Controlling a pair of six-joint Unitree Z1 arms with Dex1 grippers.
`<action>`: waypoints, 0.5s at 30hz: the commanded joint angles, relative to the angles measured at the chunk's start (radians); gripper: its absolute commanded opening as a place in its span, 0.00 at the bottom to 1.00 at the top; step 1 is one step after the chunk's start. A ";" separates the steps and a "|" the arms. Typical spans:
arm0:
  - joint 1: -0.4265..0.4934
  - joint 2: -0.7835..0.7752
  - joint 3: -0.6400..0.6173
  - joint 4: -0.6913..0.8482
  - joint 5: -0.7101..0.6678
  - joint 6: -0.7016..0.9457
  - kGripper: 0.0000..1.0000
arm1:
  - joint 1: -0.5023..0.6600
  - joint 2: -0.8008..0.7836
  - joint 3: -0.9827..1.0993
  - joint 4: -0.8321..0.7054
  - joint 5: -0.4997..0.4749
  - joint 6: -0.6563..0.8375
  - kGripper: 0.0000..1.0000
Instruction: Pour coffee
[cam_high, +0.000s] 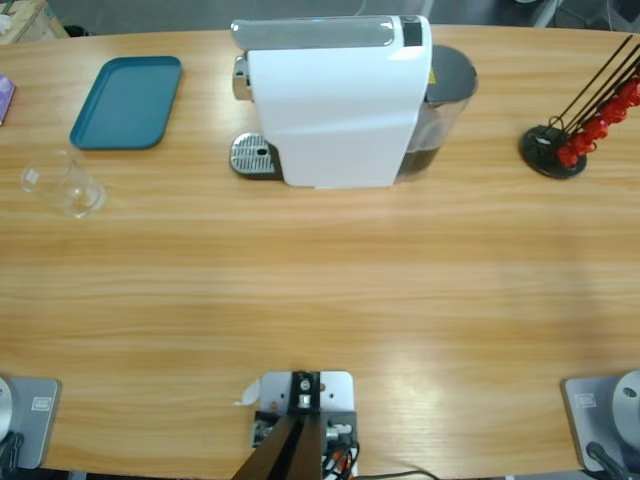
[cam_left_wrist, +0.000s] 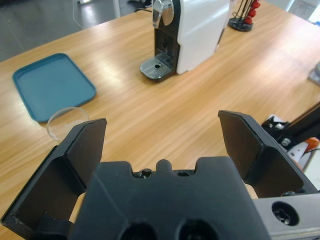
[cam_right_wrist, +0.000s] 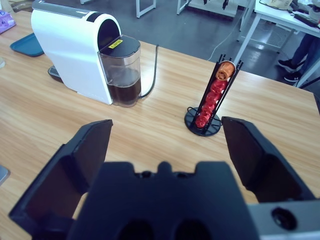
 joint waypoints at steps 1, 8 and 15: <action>0.010 -0.026 0.016 -0.011 0.003 0.003 1.00 | -0.009 -0.029 0.023 -0.006 0.005 0.000 1.00; 0.011 -0.022 0.015 -0.011 0.003 0.004 1.00 | -0.009 -0.030 0.023 -0.006 0.005 0.000 1.00; 0.011 0.201 -0.024 -0.089 -0.014 -0.001 1.00 | -0.009 0.027 0.002 -0.016 0.006 0.005 1.00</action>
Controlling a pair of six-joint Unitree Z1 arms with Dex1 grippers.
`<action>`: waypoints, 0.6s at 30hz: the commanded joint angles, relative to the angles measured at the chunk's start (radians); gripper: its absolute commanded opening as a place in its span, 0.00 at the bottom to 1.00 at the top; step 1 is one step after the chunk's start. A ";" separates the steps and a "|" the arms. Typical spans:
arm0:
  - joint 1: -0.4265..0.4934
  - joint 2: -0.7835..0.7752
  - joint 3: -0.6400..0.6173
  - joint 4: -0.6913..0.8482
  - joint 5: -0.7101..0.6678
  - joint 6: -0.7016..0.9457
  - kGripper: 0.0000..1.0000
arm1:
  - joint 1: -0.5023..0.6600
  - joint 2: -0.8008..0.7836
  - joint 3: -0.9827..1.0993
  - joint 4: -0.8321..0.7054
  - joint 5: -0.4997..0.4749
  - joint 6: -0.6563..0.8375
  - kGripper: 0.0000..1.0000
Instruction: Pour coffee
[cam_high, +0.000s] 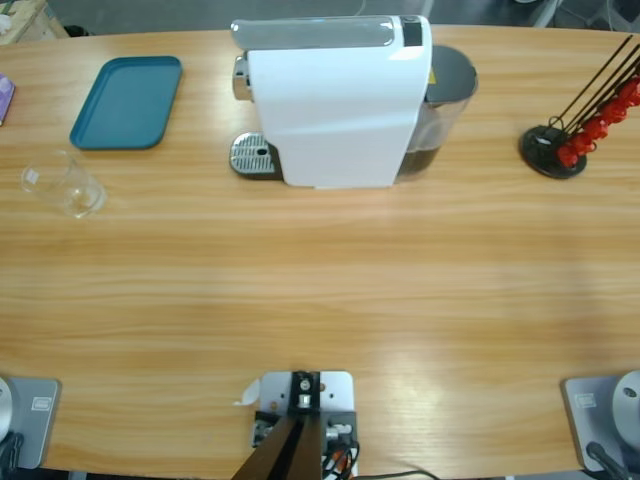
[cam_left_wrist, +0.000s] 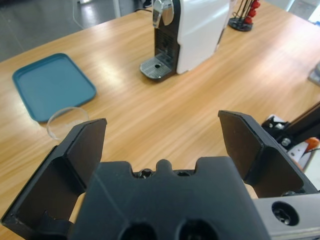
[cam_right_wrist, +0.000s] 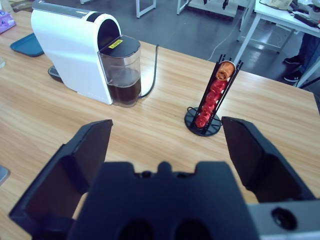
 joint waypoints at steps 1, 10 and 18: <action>0.011 0.238 -0.044 -0.107 -0.014 -0.001 1.00 | -0.009 0.052 -0.009 -0.011 0.006 0.006 1.00; 0.021 0.672 -0.293 -0.206 0.003 -0.093 1.00 | -0.009 0.594 -0.528 0.270 -0.016 0.146 1.00; 0.049 0.850 -0.452 -0.216 -0.105 -0.227 1.00 | -0.048 0.856 -0.706 0.370 -0.141 0.276 1.00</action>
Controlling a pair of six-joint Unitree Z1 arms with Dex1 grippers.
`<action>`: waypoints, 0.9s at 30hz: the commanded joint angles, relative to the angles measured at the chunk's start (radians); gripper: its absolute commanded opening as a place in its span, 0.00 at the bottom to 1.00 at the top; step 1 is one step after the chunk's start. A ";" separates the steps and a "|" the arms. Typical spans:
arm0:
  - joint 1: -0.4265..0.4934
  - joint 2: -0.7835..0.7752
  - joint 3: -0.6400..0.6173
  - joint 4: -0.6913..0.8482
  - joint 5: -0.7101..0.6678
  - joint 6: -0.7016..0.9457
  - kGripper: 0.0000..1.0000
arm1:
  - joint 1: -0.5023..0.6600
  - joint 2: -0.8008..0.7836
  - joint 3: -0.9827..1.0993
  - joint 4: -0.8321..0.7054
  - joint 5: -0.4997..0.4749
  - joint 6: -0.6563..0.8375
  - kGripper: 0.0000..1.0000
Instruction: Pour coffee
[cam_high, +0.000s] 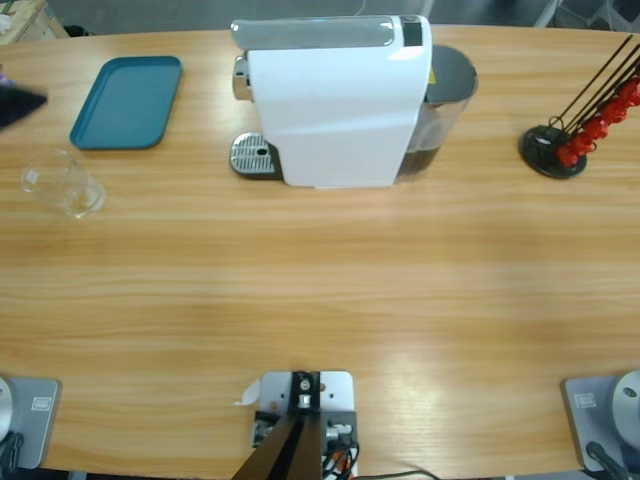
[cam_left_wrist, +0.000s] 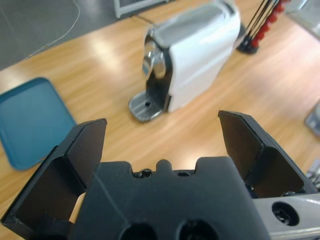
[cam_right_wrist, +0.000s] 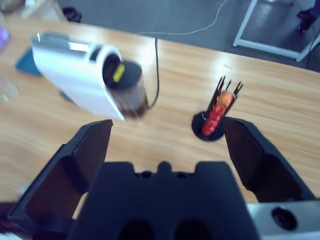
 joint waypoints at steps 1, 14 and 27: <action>0.047 0.191 -0.117 -0.005 -0.094 -0.147 1.00 | -0.029 0.305 -0.116 0.126 -0.191 0.063 1.00; 0.124 0.346 -0.249 0.107 -0.143 -0.126 1.00 | -0.097 0.399 -0.118 0.055 -0.192 0.136 0.99; 0.228 0.636 -0.495 0.076 -0.453 -0.482 0.97 | -0.097 0.356 -0.046 0.060 -0.140 0.136 0.98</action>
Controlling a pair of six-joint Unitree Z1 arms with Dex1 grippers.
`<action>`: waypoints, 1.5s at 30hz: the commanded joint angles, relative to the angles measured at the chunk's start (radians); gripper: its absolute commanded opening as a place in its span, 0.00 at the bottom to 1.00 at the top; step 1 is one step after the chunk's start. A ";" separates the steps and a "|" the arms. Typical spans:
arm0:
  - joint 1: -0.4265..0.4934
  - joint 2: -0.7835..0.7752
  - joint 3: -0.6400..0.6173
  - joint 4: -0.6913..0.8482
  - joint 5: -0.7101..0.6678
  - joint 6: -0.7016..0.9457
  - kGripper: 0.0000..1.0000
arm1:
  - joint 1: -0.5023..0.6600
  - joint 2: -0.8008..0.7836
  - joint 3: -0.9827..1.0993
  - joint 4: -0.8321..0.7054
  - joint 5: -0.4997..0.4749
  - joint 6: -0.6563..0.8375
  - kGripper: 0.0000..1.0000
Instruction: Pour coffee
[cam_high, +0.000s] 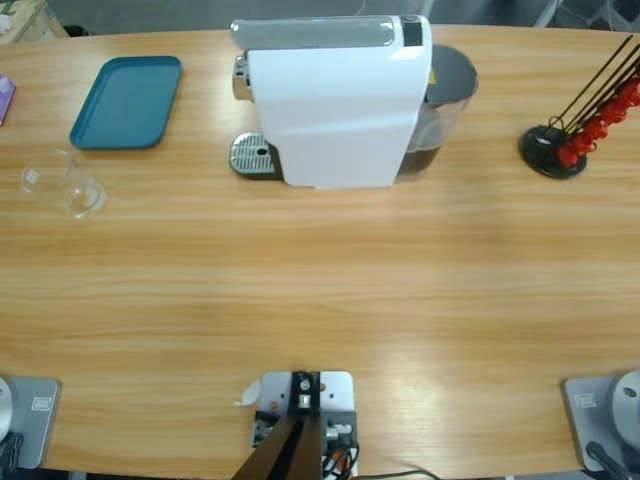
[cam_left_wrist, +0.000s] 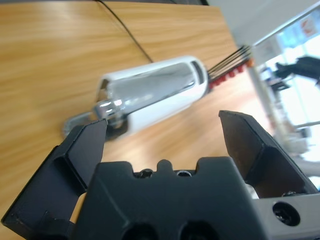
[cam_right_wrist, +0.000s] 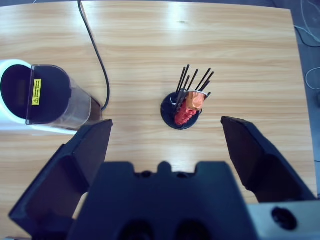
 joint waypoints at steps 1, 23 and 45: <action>0.019 0.179 -0.029 -0.016 -0.083 -0.161 0.97 | -0.013 -0.055 0.093 -0.007 0.022 0.010 0.98; 0.052 0.266 -0.036 -0.009 -0.173 -0.220 0.71 | -0.013 -0.058 0.139 -0.013 0.039 0.033 0.89; 0.092 0.276 -0.142 0.071 -0.140 -0.159 0.77 | -0.013 -0.066 0.170 -0.039 0.068 0.032 0.85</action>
